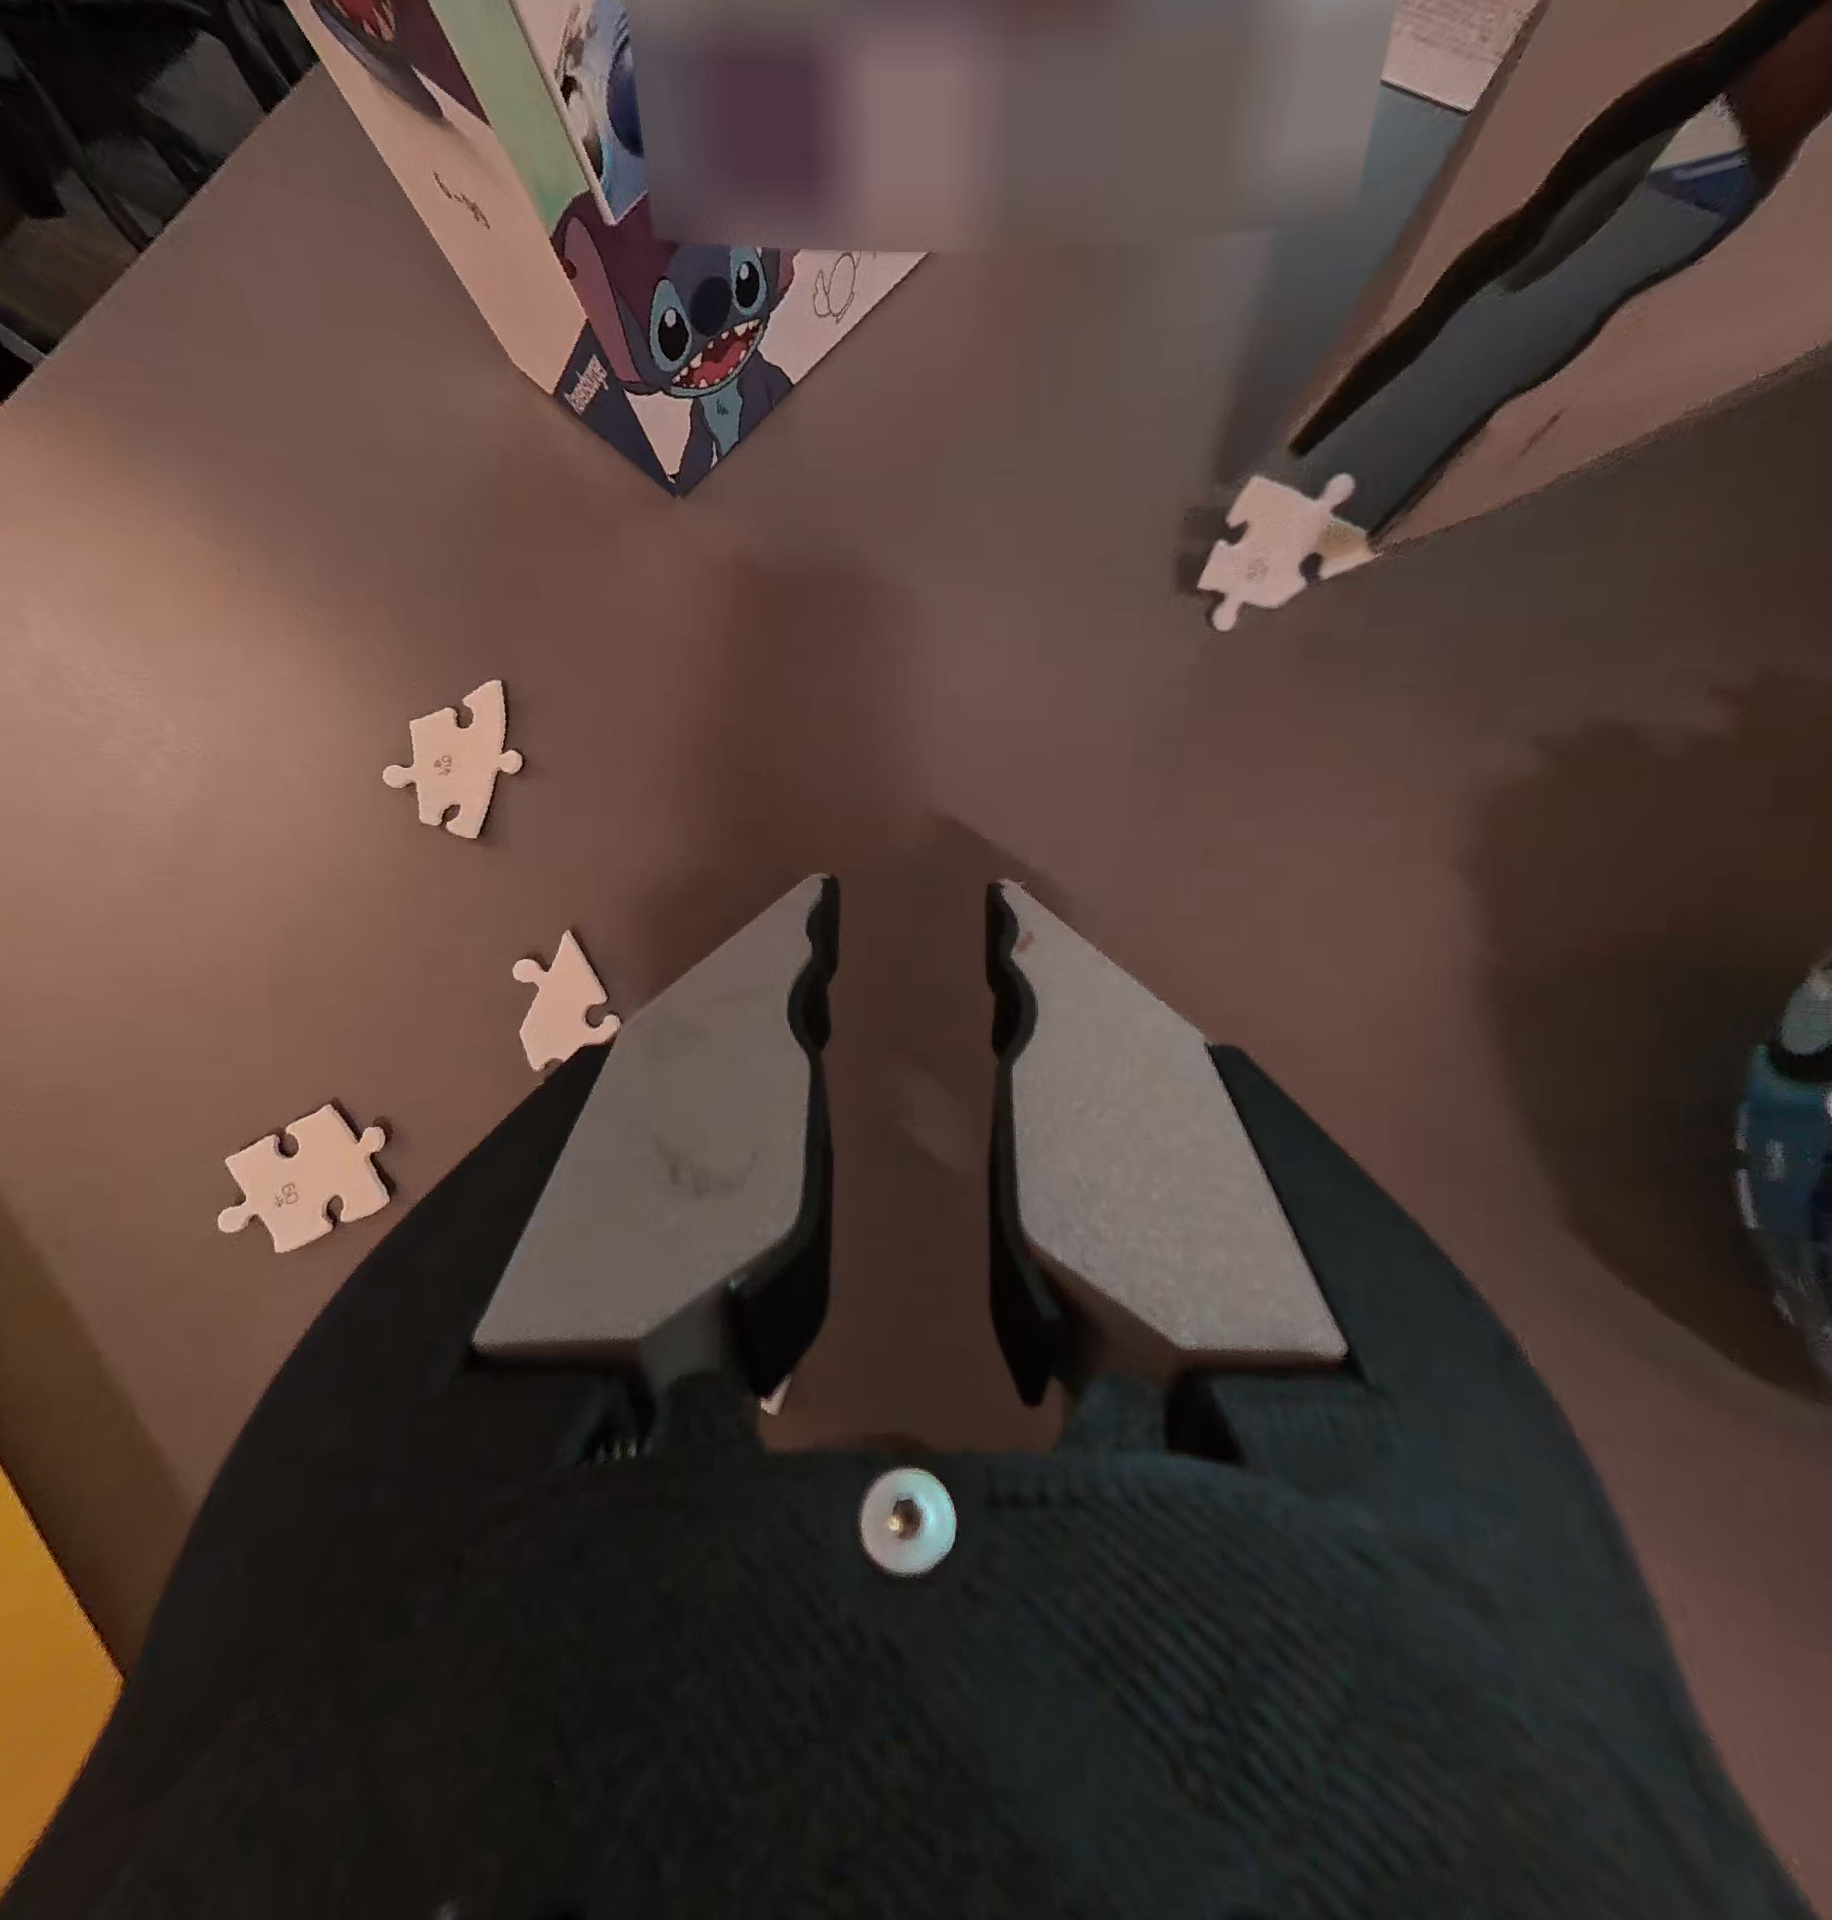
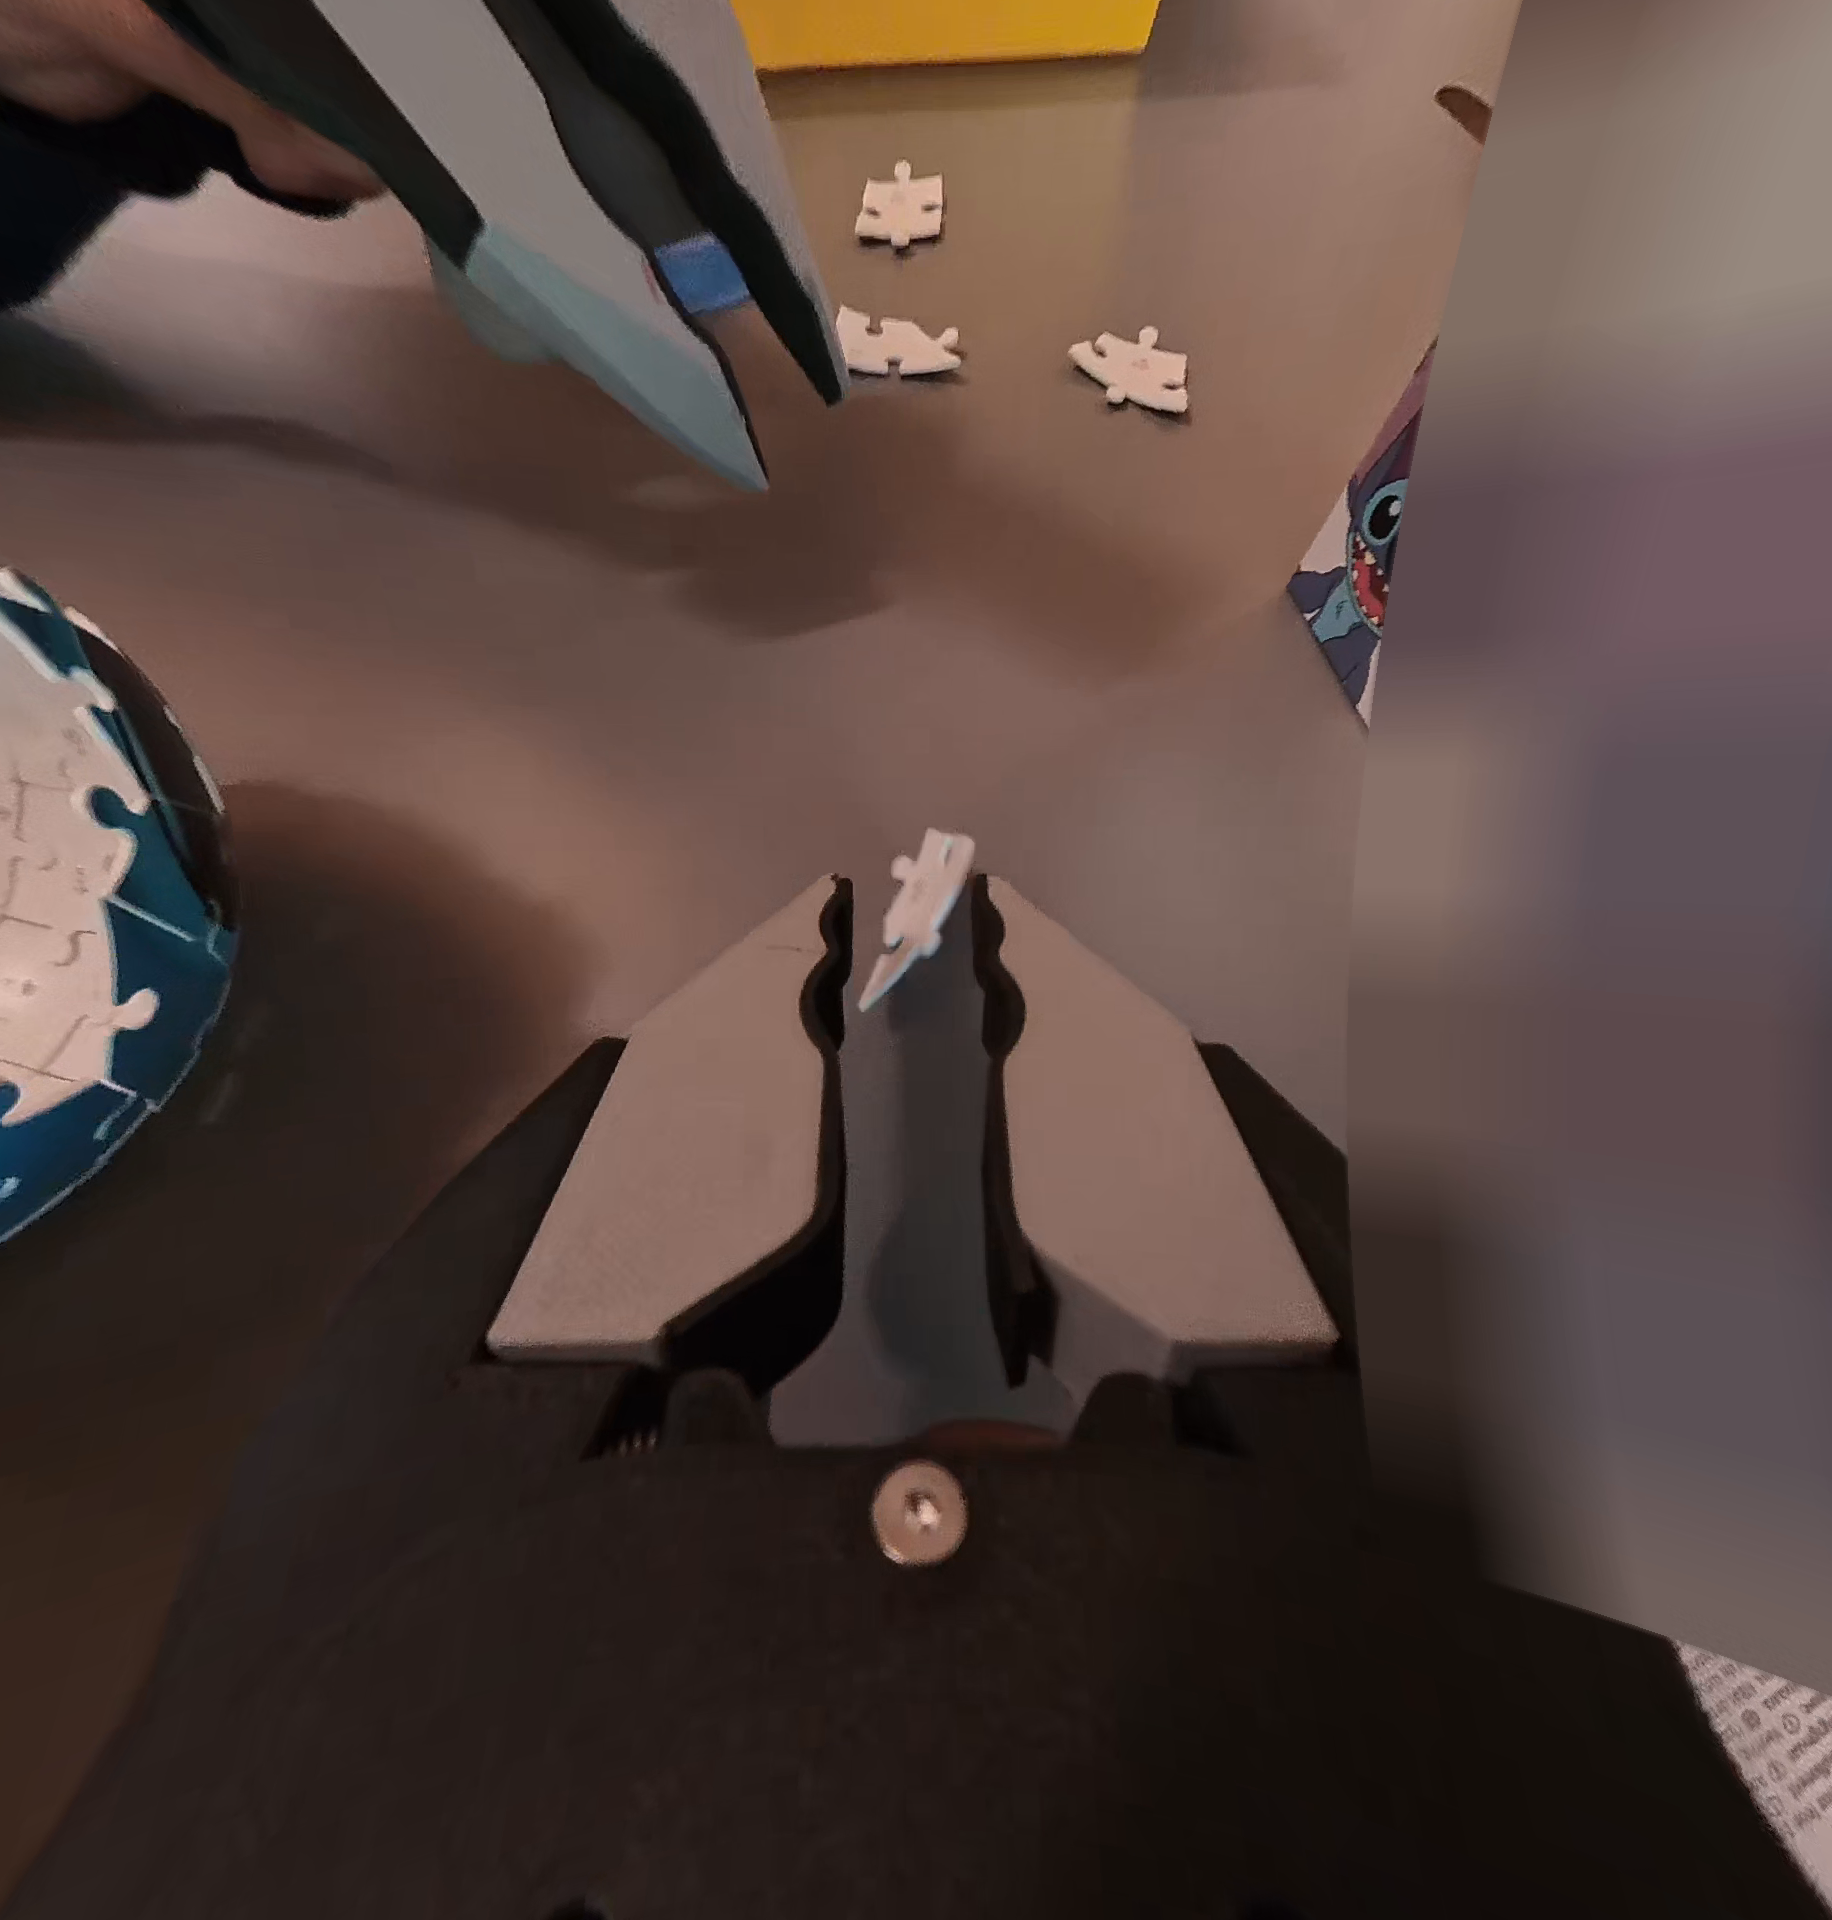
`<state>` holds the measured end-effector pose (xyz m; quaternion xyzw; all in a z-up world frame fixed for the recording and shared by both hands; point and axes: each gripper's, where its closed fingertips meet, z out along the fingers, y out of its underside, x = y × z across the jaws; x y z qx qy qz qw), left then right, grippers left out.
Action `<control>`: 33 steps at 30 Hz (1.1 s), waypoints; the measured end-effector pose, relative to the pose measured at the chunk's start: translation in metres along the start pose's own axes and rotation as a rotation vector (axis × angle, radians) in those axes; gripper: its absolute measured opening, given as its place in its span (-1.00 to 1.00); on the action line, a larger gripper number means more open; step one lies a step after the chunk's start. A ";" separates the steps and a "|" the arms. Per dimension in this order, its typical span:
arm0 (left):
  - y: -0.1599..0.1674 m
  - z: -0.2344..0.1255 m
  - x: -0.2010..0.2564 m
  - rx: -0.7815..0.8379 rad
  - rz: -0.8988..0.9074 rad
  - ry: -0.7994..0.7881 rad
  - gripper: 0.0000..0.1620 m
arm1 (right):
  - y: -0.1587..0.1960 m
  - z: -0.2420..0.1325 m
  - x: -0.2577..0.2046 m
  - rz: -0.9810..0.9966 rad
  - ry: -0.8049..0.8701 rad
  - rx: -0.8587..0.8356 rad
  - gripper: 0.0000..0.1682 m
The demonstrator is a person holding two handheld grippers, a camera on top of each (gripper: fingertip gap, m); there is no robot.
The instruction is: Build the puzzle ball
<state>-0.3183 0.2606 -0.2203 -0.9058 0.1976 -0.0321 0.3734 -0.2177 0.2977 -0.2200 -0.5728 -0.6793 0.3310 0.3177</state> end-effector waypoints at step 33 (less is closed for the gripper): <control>0.016 0.024 -0.008 -0.031 0.004 -0.037 -0.74 | -0.005 -0.015 0.037 0.125 0.160 0.102 -0.70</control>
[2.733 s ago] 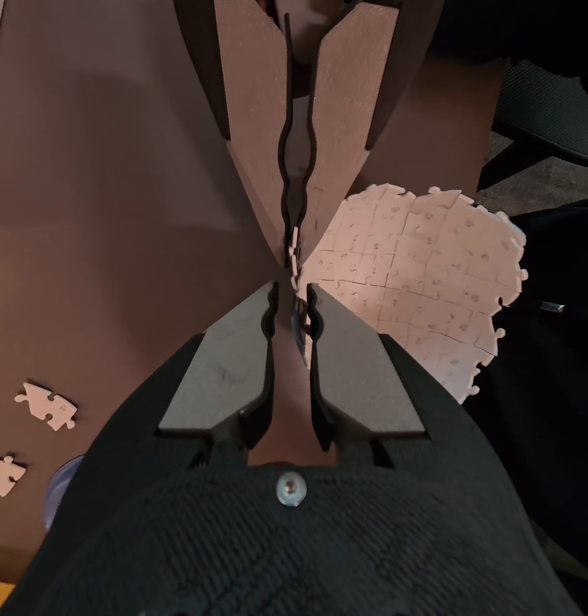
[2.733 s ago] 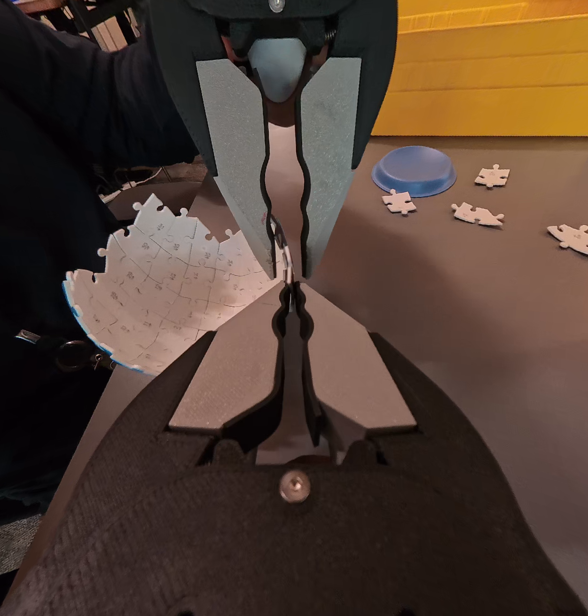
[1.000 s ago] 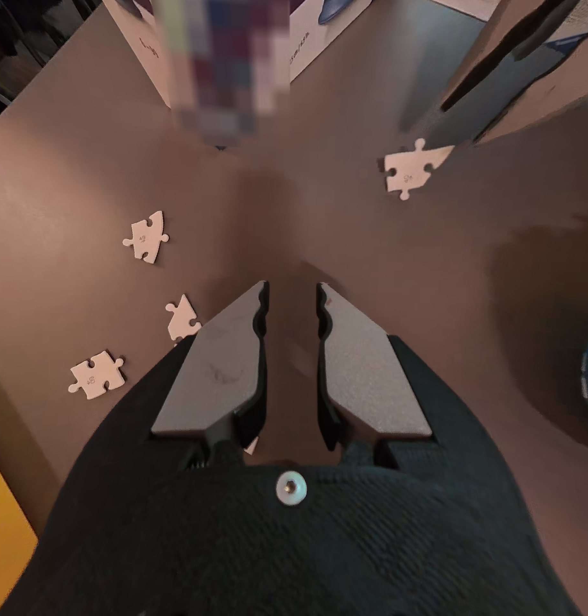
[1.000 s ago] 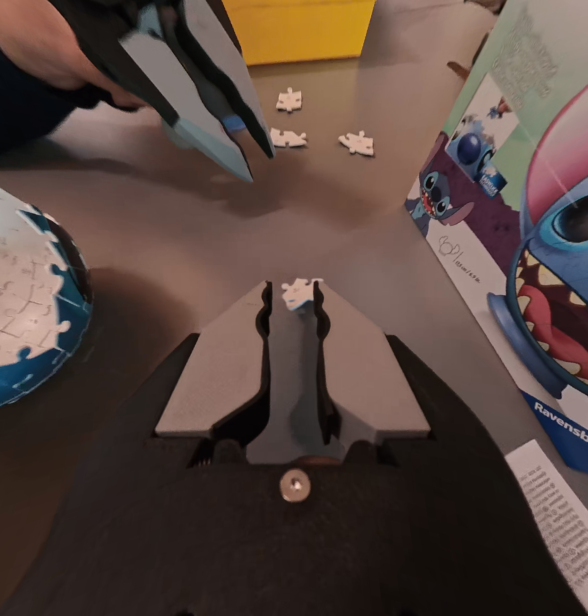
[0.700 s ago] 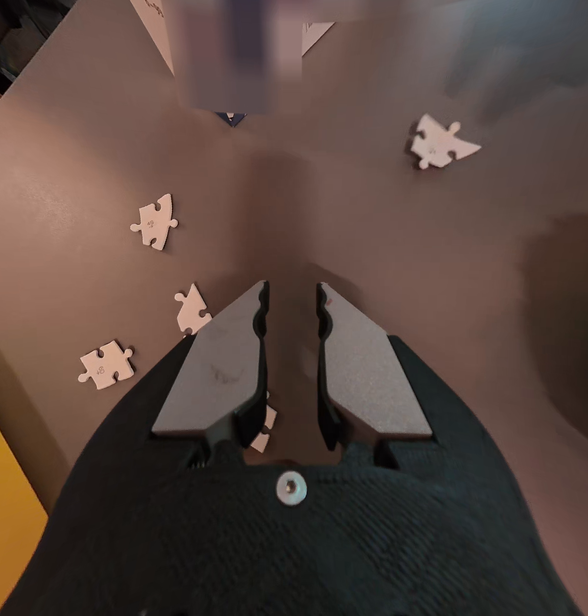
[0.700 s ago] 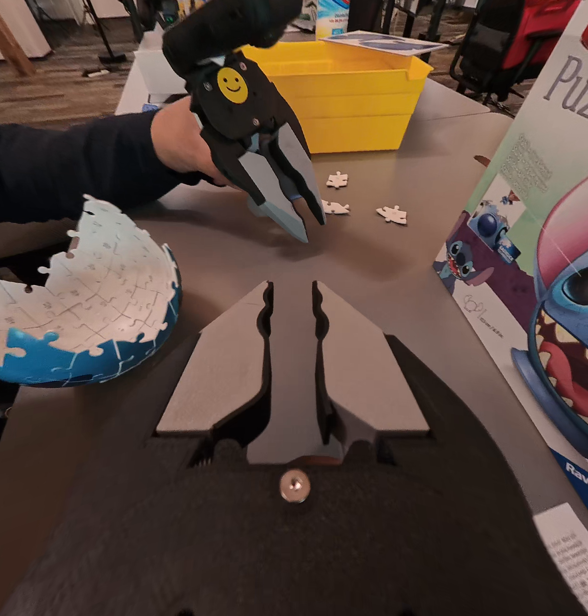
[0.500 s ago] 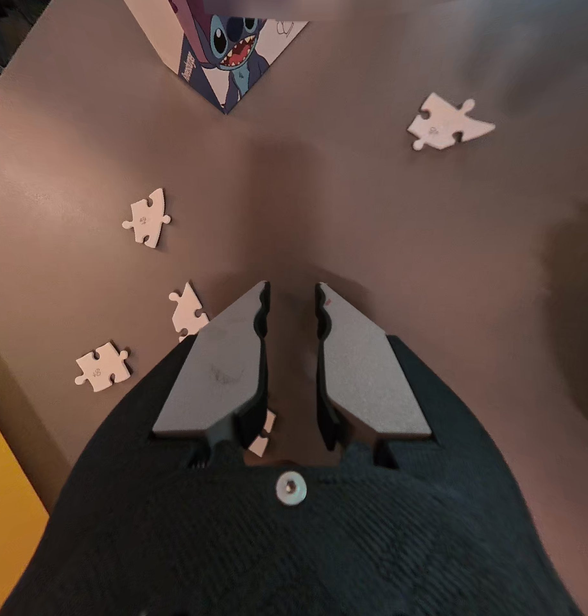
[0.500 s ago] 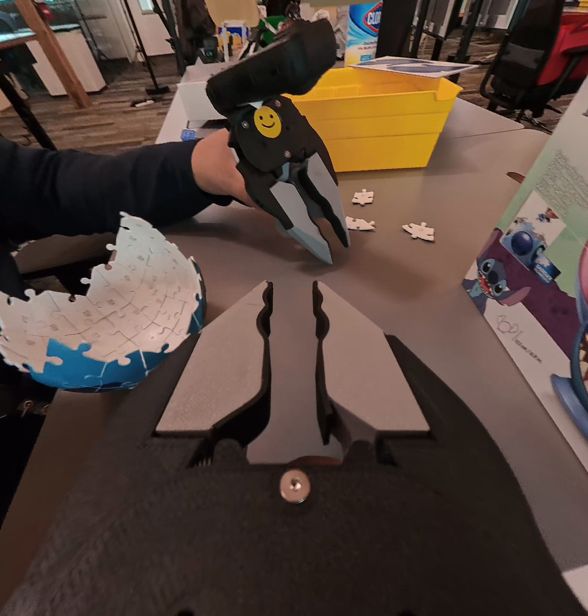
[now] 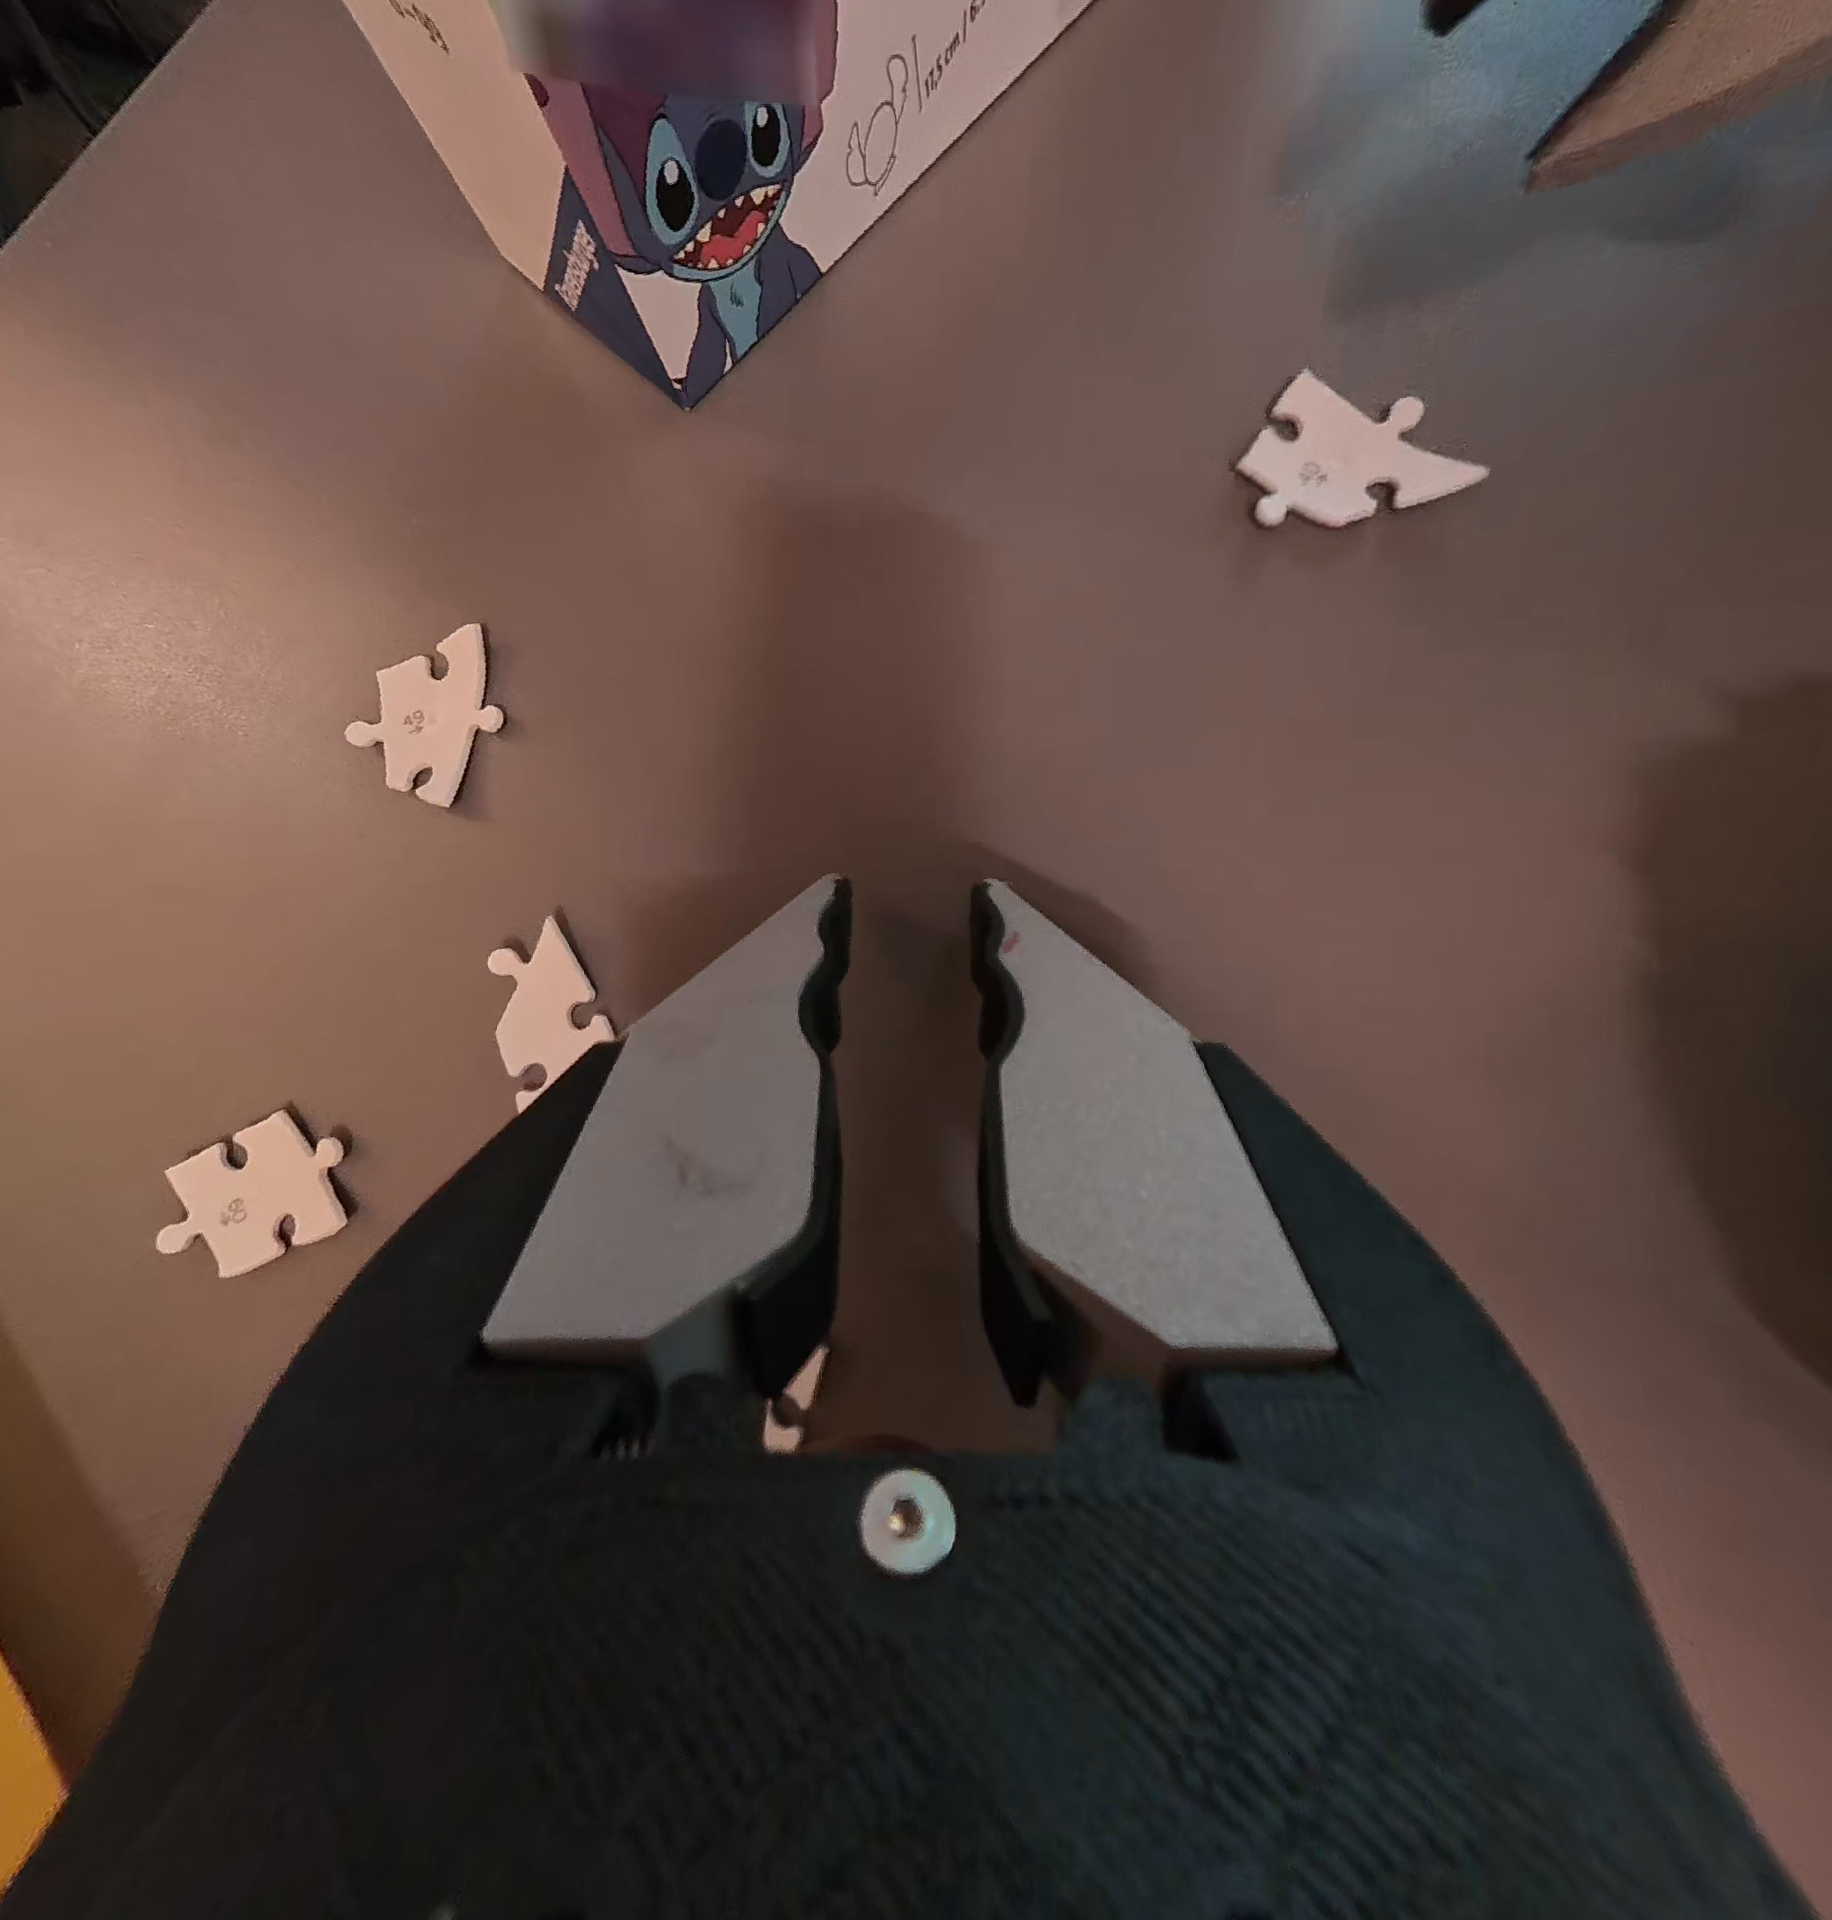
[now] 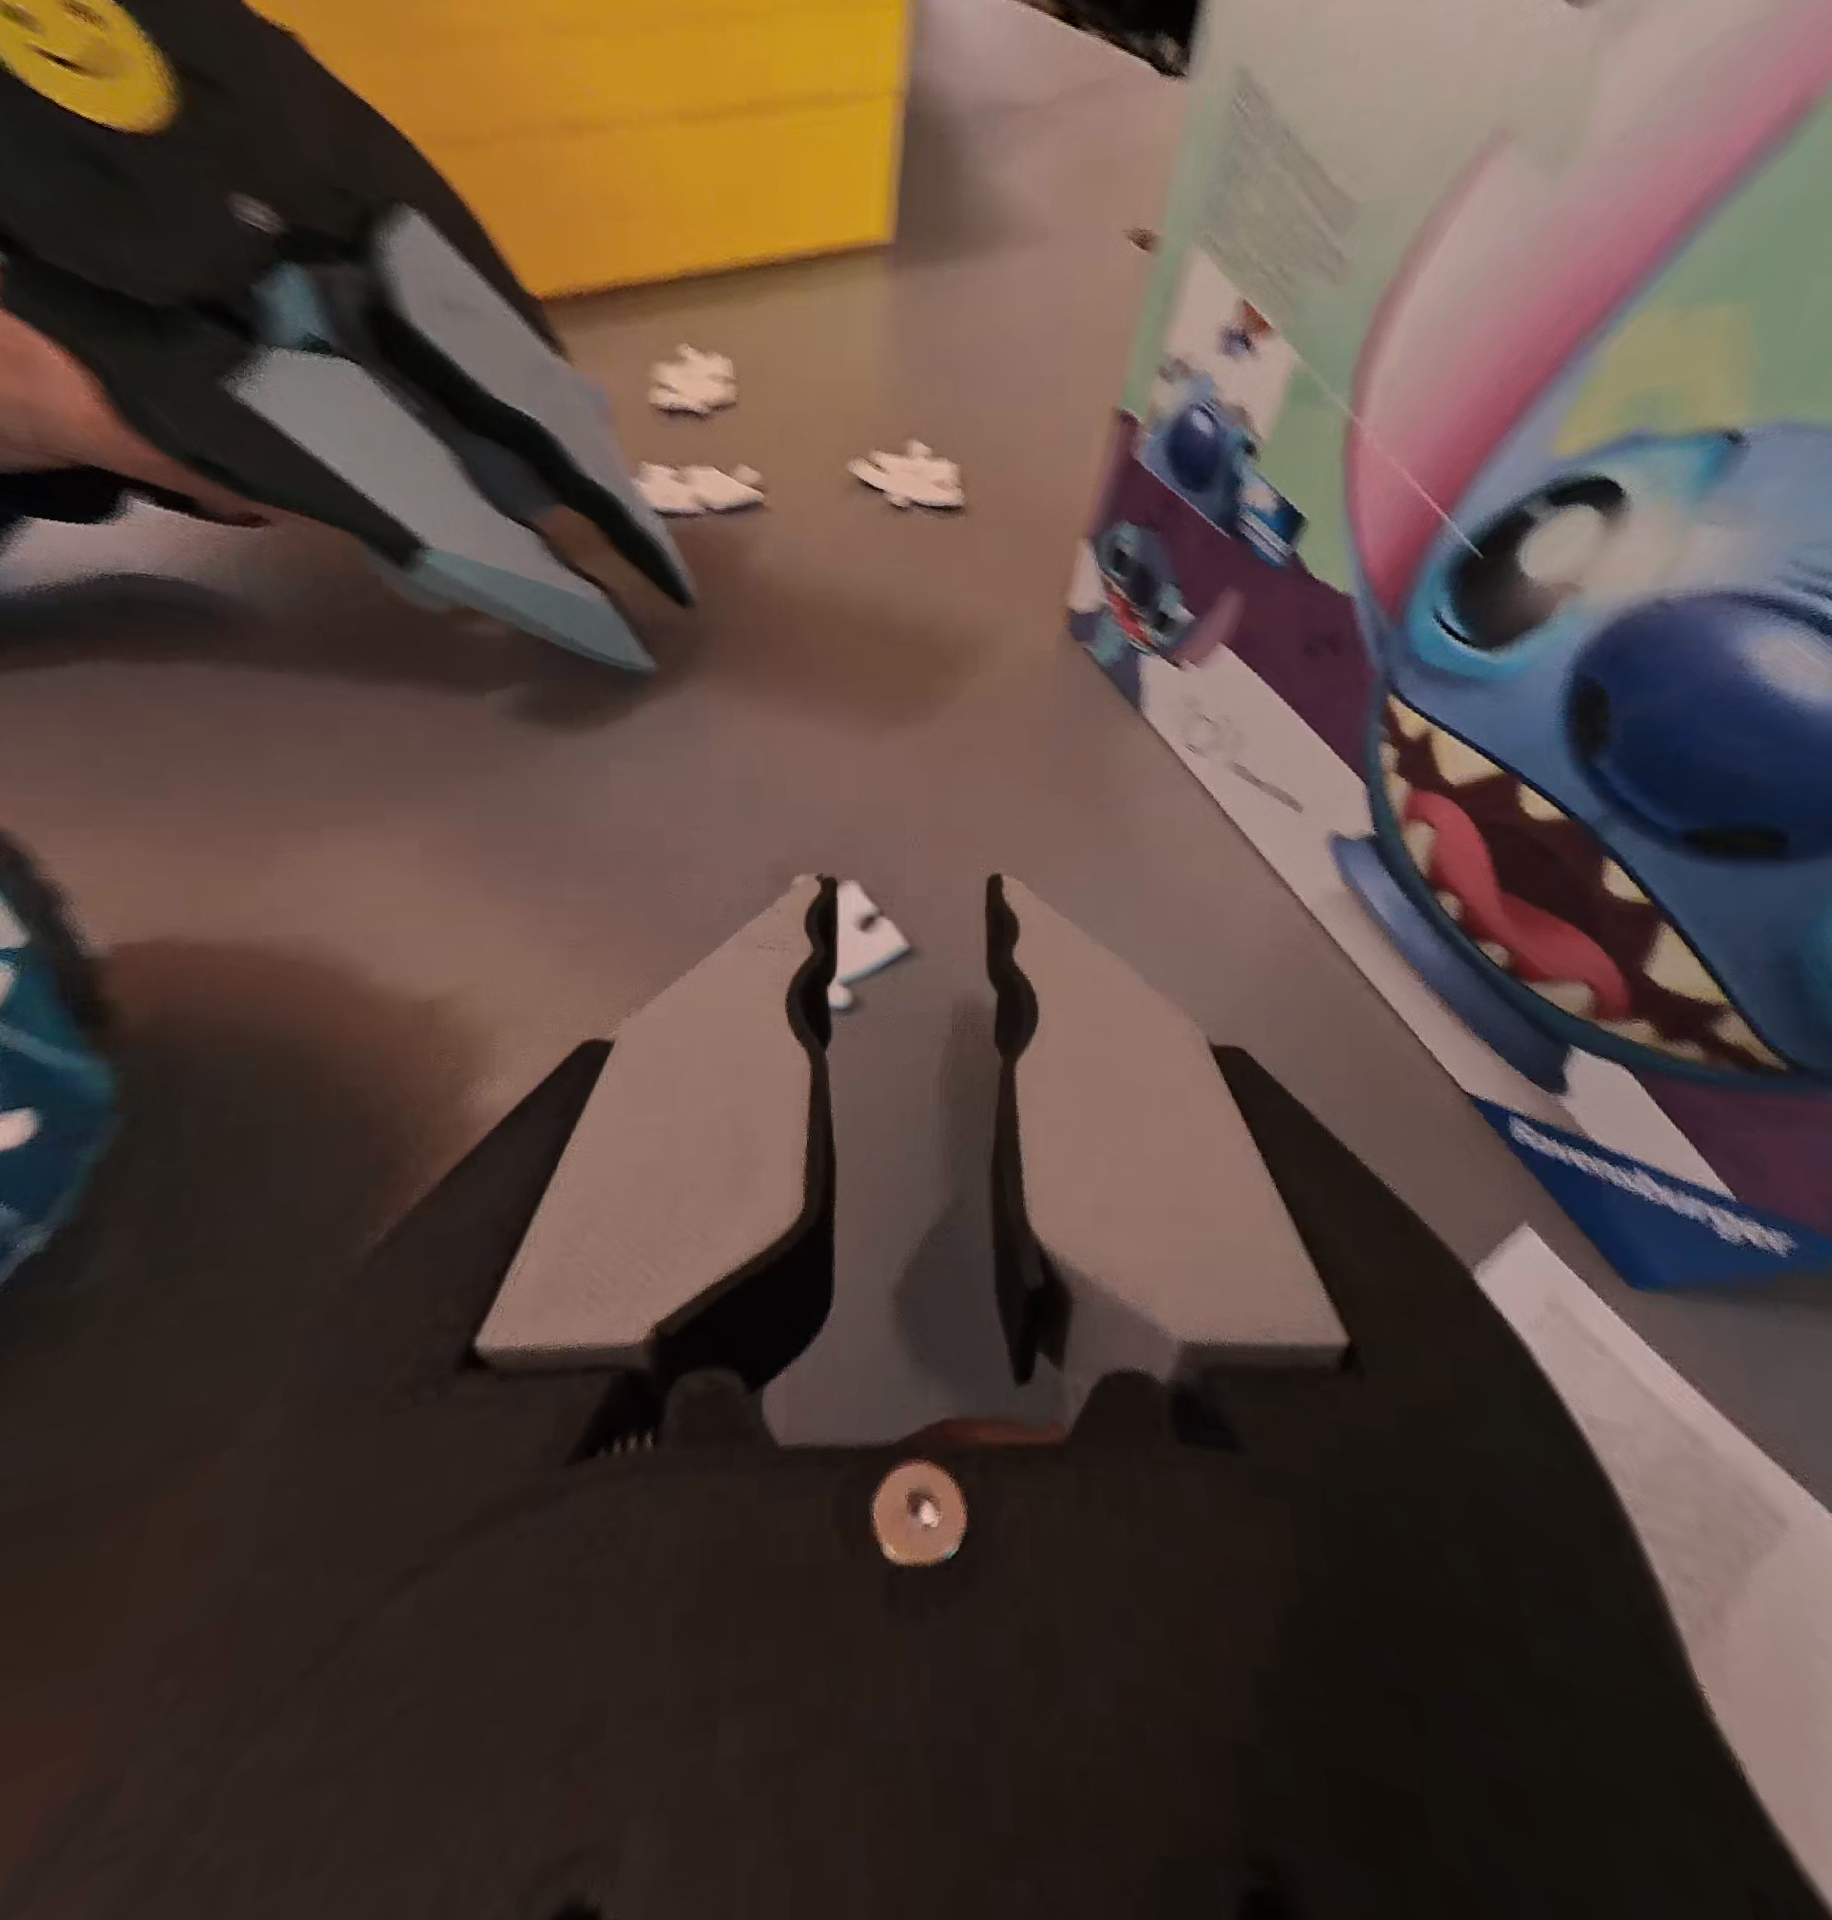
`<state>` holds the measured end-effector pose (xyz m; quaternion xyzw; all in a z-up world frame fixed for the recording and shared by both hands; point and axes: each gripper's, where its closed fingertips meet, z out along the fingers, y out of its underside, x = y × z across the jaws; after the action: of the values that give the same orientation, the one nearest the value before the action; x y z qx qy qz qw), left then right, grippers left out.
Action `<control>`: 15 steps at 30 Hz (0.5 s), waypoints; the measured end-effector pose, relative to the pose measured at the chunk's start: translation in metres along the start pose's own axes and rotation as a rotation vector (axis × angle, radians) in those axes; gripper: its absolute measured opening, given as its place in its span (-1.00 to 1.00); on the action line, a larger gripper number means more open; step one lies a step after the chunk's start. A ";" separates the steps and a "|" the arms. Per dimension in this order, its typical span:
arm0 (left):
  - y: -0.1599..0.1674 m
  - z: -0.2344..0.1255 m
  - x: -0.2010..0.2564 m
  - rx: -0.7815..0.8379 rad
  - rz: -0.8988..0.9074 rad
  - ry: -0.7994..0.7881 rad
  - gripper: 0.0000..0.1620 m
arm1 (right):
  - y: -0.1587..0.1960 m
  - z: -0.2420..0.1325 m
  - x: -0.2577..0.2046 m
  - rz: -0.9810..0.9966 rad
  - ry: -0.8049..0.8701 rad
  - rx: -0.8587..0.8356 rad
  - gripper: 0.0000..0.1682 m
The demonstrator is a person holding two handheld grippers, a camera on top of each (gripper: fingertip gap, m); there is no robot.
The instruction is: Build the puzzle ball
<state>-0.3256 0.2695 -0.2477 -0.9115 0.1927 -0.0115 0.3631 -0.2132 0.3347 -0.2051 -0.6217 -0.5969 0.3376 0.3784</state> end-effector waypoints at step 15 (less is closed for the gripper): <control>-0.006 0.005 0.008 0.091 -0.078 0.107 -0.68 | 0.034 0.006 0.032 -0.056 0.199 -0.179 -0.63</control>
<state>-0.3157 0.2743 -0.2487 -0.8990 0.1754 -0.0832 0.3925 -0.2002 0.3671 -0.2365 -0.6664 -0.6014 0.2089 0.3881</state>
